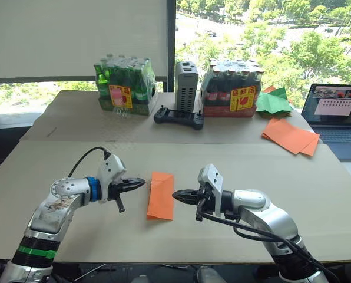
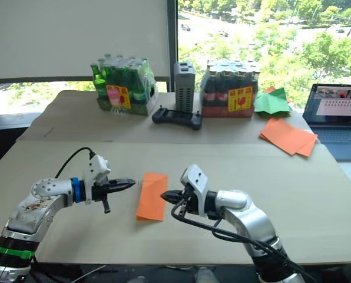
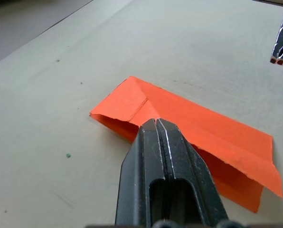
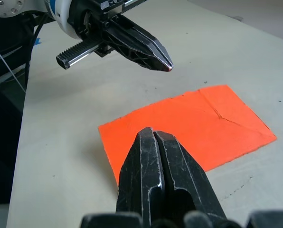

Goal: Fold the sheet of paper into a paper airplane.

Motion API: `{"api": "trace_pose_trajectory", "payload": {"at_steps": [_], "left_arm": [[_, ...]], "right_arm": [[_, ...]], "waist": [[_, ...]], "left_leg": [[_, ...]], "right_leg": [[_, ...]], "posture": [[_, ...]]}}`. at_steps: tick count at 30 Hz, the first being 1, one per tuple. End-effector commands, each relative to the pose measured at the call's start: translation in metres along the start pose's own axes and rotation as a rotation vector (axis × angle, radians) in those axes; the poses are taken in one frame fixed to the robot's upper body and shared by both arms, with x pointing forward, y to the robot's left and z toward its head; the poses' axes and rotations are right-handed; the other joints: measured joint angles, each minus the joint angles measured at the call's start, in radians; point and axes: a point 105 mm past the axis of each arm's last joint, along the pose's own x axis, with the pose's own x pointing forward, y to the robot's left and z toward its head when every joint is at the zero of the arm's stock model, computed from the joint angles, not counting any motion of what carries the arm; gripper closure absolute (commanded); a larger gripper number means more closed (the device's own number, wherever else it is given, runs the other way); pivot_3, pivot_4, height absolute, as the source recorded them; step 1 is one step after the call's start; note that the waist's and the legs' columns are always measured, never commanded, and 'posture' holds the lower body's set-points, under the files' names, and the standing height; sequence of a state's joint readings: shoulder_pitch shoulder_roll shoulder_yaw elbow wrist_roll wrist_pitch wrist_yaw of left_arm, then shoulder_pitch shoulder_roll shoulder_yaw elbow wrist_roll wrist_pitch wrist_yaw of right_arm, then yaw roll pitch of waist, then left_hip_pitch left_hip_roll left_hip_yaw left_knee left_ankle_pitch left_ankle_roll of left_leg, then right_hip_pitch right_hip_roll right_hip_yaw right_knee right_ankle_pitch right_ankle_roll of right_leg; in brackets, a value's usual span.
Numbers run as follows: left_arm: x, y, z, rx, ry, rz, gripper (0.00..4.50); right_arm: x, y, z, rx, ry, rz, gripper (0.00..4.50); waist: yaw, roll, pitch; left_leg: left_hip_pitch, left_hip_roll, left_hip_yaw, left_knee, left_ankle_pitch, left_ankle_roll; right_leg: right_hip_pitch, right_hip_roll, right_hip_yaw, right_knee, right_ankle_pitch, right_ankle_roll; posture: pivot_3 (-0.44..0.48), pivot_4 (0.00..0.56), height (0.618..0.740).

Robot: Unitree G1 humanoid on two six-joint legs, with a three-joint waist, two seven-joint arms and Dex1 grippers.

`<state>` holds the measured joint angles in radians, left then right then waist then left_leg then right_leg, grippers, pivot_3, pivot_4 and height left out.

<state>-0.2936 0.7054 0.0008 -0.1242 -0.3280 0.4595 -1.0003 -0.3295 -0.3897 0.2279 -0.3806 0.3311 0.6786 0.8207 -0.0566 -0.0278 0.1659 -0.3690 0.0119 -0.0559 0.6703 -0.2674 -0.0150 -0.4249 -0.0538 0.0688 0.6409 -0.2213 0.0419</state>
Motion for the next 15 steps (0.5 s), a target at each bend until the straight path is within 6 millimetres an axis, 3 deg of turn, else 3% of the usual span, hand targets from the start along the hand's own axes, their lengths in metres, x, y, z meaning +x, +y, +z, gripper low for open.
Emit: {"api": "trace_pose_trajectory", "payload": {"at_steps": [1,5,10,12,15], "left_arm": [[0.007,-0.005,-0.006,0.02,0.016,-0.021,4.5],[0.021,-0.011,-0.005,0.044,0.008,-0.058,4.5],[0.05,-0.016,0.03,0.094,-0.11,-0.11,4.5],[0.061,-0.027,0.047,0.105,-0.163,-0.166,4.5],[0.071,-0.04,0.057,0.103,-0.195,-0.224,4.5]], "right_arm": [[-0.004,0.0,0.012,-0.026,-0.037,-0.018,4.45],[-0.006,0.0,0.016,-0.031,-0.045,-0.027,4.45],[-0.008,-0.003,0.027,-0.052,-0.066,-0.039,4.45],[-0.009,-0.006,0.034,-0.063,-0.079,-0.051,4.45],[-0.009,-0.011,0.043,-0.066,-0.106,-0.076,4.45]], "waist": [[0.003,0.0,0.0],[0.012,0.0,0.0],[0.019,-0.001,0.0],[0.018,-0.001,0.0],[0.012,-0.001,0.0]], "left_leg": [[0.0,0.0,0.0,0.0,0.0,0.0],[0.0,0.0,0.0,0.0,0.0,0.0],[-0.001,-0.001,0.0,0.0,0.0,0.0],[-0.001,-0.001,0.0,0.001,0.0,0.0],[-0.001,-0.002,0.0,0.001,0.0,0.0]], "right_leg": [[0.0,0.0,0.0,0.0,0.0,0.0],[0.0,0.0,0.0,0.0,0.0,0.0],[0.0,-0.001,0.0,-0.001,0.0,0.0],[0.0,-0.001,0.0,-0.001,0.0,0.0],[0.0,-0.001,0.0,-0.001,0.0,0.0]], "posture": [[0.0,0.15,0.733],[0.0,0.15,0.733],[0.0,0.15,0.733],[0.0,0.15,0.733],[0.0,0.15,0.733]]}}
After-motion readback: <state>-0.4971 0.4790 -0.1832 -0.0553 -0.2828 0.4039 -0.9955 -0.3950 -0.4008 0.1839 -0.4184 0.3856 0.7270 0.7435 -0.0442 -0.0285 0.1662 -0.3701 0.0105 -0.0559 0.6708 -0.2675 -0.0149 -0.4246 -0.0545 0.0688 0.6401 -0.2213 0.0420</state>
